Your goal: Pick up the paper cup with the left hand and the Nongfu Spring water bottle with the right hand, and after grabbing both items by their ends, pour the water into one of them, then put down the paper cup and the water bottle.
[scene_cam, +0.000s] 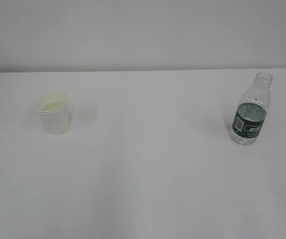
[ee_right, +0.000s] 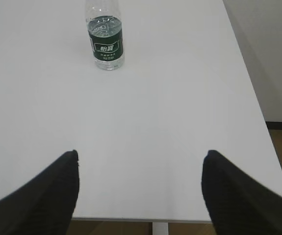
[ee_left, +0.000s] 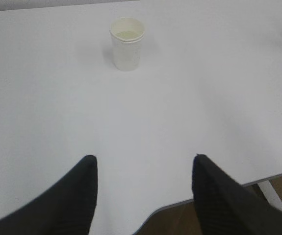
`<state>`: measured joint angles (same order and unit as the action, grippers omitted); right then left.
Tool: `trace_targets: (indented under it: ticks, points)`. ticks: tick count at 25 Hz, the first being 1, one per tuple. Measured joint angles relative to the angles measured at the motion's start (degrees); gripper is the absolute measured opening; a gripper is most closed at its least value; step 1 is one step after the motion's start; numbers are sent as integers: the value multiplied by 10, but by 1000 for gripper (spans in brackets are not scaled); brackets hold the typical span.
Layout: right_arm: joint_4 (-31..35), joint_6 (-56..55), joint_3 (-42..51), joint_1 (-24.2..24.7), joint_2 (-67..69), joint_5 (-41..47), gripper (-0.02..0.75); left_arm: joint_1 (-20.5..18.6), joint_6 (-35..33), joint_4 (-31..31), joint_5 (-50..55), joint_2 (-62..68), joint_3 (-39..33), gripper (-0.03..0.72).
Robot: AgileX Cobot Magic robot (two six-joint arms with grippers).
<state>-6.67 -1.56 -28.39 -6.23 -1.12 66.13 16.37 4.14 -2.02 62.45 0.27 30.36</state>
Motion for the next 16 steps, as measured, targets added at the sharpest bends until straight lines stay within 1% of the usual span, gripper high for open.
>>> trace_targets:
  ticks: [16]
  points:
    - [0, 0, 0, 0, 0, -1, 590, 0, 0, 0, 0, 0, 0, 432]
